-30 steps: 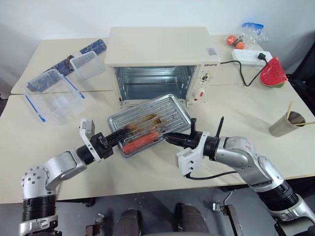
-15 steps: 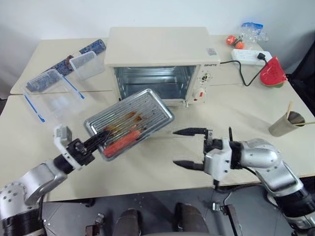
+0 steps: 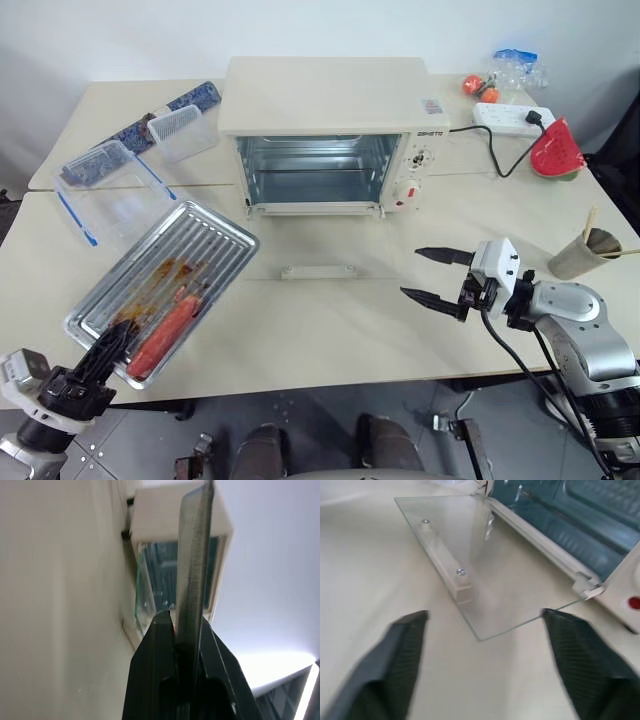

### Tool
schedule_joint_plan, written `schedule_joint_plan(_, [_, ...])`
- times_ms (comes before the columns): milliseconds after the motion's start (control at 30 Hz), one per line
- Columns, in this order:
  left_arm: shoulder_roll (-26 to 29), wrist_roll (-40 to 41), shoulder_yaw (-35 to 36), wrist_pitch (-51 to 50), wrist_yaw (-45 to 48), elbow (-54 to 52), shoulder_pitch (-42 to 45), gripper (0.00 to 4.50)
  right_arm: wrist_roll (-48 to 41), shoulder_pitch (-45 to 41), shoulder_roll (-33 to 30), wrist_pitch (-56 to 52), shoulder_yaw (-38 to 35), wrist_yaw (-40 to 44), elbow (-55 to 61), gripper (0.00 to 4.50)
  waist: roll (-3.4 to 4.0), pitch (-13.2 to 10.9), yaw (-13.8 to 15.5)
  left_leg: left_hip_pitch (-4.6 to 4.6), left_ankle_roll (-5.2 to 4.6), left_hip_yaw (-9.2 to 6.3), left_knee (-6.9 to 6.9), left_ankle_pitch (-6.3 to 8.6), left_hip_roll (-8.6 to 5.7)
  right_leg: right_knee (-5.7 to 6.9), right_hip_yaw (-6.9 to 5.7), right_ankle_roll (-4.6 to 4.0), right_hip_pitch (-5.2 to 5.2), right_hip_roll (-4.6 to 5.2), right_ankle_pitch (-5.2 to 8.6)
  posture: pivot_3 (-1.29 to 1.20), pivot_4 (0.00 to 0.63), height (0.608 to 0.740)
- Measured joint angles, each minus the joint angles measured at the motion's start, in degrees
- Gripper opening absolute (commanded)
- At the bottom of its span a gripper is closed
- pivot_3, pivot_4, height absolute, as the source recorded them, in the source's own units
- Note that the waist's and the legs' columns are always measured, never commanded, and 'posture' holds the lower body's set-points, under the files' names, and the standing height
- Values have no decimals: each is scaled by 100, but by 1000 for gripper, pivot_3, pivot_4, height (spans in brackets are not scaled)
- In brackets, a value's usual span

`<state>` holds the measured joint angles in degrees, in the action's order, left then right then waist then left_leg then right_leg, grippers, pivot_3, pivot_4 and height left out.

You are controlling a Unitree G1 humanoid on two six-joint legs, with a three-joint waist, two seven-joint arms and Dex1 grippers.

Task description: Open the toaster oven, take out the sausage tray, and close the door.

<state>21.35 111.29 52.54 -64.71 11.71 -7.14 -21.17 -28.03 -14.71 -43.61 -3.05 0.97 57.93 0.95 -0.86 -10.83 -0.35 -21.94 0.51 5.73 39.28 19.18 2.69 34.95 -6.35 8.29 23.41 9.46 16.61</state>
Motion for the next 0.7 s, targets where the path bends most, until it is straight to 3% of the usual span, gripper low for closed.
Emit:
schedule_joint_plan(233, [-799,5,403,701,-442,-130,218,0,694,-366,124,-477,146,-199,-966,25,-15,10,30,0,-1,5,7,0,0,4,2,-3,2,0,-2,0,150,740])
schedule_joint_plan(433, [-947,9,496,1010,-955,-131,435,0,1150,-763,540,-348,248,-371,-1539,25,-26,16,14,1,-1,8,7,0,0,5,2,-3,1,0,-2,0,150,740])
schedule_joint_plan(700, [-1016,10,537,1276,-1496,-78,721,0,1057,-1052,1192,419,195,-19,-2009,25,-32,20,12,-1,-2,9,10,0,1,4,2,-1,1,-1,-3,0,150,740])
